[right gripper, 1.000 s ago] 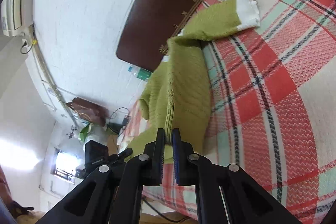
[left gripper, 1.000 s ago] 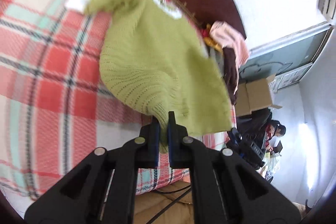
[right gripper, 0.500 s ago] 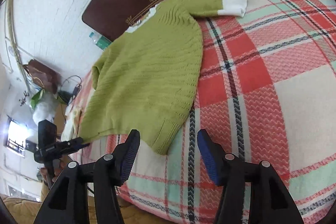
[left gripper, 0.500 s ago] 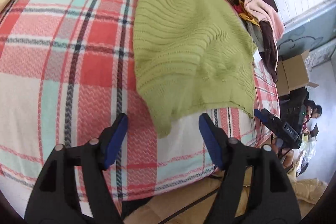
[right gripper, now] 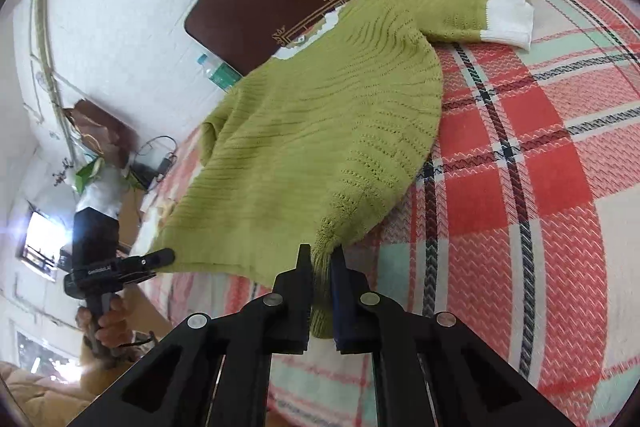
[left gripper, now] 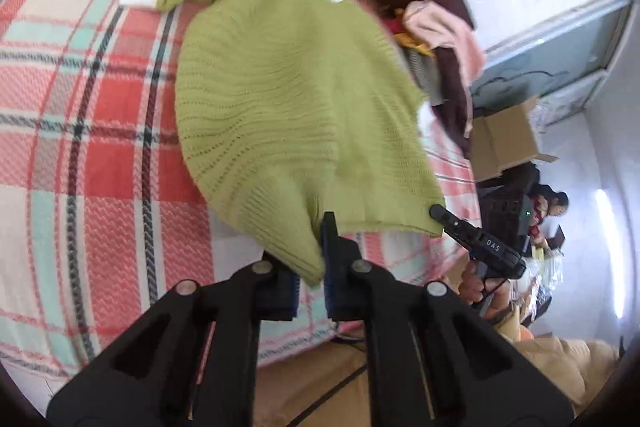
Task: Fold clothes
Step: 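Grasp the sweater hem with both grippers and pull it straight, then grasp the white cuff with the right gripper and fold the sleeve onto the body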
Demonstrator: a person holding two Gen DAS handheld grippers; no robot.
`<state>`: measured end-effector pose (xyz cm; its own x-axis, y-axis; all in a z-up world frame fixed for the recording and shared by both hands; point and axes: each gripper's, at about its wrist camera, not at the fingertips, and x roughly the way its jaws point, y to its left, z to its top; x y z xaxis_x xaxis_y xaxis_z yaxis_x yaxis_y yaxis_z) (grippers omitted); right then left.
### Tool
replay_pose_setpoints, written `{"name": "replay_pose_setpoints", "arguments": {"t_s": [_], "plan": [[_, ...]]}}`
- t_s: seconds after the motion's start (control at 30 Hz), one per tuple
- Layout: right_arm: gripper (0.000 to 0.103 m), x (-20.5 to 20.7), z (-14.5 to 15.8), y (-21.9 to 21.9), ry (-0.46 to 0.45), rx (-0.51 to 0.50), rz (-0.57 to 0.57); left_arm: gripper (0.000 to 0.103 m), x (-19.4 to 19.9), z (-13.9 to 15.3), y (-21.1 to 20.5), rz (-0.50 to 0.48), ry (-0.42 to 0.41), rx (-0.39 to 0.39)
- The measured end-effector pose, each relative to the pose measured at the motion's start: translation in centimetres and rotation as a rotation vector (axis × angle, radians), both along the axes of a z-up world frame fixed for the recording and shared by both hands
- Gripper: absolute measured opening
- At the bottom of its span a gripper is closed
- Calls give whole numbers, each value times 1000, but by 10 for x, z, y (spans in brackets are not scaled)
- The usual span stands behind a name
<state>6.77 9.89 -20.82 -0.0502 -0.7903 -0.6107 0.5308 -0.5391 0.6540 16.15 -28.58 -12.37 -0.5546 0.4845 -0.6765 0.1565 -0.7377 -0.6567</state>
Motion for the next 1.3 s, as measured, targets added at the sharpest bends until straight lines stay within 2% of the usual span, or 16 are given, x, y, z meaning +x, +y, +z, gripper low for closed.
{"name": "replay_pose_setpoints", "arguments": {"t_s": [0.13,0.27,0.37,0.43,0.5,0.53,0.57,0.6,0.67,0.77,0.97,1.13,1.17,1.2,1.23,1.3], "plan": [[7,16,25,23,29,9,71,5,15,3,7,-72,-17,-45],[7,23,16,22,18,111,125,5,24,-12,21,-169,-70,-91],[12,24,0,17,16,244,145,5,28,-31,27,-197,-124,-193],[22,19,3,22,33,255,141,5,33,-30,19,-180,-113,-211],[27,9,15,32,86,222,104,9,38,-11,9,-159,-15,-205],[33,2,23,37,123,197,77,13,39,1,6,-148,39,-213],[40,-9,29,43,156,188,27,33,37,14,5,-139,79,-242],[52,-22,33,46,177,182,-19,61,32,22,7,-134,106,-280],[53,-53,38,51,196,165,-108,73,16,38,16,-125,155,-367],[54,-106,35,53,187,138,-237,73,-19,50,35,-168,212,-399],[55,-182,10,38,153,183,-357,73,-92,48,85,-260,254,-428],[55,-207,-10,25,120,167,-323,73,-140,41,126,-354,254,-390],[54,-208,-12,22,120,152,-303,73,-149,38,132,-368,249,-383],[39,-209,-13,19,120,138,-284,73,-157,35,138,-384,243,-376],[9,-210,-14,17,120,123,-265,73,-164,30,143,-402,234,-370],[6,-214,-10,19,112,107,-256,73,-176,22,149,-424,215,-359]]}}
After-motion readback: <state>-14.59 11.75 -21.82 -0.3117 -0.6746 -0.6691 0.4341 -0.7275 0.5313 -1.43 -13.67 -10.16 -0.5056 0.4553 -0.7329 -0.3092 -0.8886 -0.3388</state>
